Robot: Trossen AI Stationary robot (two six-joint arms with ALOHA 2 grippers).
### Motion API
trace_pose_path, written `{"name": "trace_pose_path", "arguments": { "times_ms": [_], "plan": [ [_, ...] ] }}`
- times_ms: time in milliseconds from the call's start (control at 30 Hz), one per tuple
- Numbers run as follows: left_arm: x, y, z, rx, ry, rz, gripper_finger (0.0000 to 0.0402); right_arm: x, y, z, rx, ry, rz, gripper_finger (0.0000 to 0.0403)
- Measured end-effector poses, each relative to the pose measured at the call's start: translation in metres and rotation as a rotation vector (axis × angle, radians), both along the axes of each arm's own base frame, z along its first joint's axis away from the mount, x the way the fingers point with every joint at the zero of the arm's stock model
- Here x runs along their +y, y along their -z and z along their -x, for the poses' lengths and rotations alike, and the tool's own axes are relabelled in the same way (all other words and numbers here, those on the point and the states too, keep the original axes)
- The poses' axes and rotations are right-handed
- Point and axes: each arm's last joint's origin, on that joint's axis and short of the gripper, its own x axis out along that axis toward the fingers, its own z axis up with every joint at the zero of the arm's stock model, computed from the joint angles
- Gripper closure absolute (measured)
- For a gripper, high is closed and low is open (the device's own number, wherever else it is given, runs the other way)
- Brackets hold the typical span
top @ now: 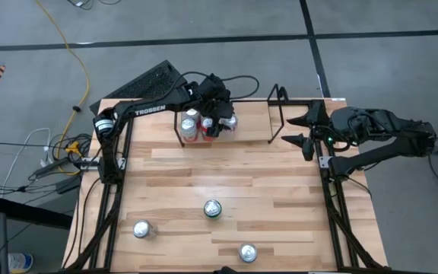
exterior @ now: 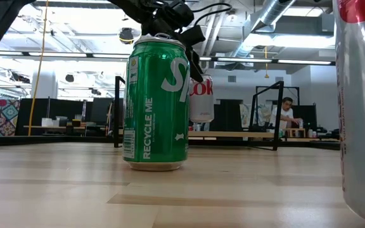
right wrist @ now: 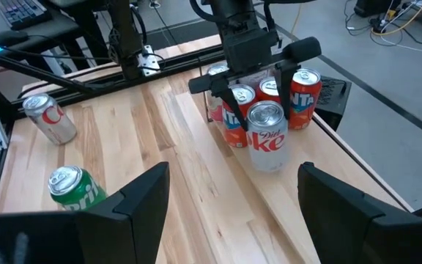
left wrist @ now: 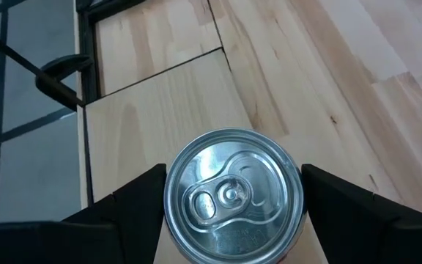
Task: Place canned beverage on shelf
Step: Put the top right silver soda can on the shelf
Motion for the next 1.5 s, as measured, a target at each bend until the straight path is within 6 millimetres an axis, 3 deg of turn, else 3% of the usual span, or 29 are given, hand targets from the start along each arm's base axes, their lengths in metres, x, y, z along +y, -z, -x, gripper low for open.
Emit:
{"name": "trace_pose_path", "arguments": {
  "times_ms": [267,433,700,933,1267,1500],
  "plan": [
    [-0.001,0.0,0.0,-0.009,0.016,0.019,0.0134,0.0,0.0,0.0,0.0,0.0,0.0,0.0127],
    [0.003,0.017,-0.006,0.043,0.003,0.016,0.0134,0.0,0.0,0.0,-0.003,0.002,-0.009,0.0127],
    [0.004,0.019,-0.008,0.034,-0.031,0.032,0.0132,0.004,0.002,0.001,0.005,-0.018,-0.067,0.0127],
    [0.001,0.018,-0.009,0.044,-0.073,0.036,0.0091,0.012,0.002,0.001,0.006,-0.076,-0.073,0.0127],
    [-0.002,0.012,-0.014,0.009,-0.109,-0.054,0.0066,0.013,0.003,-0.001,0.011,-0.079,-0.078,0.0127],
    [-0.004,-0.006,-0.009,-0.044,-0.133,-0.071,0.0066,0.015,0.01,-0.015,0.07,-0.072,-0.06,0.0127]
  ]
}}
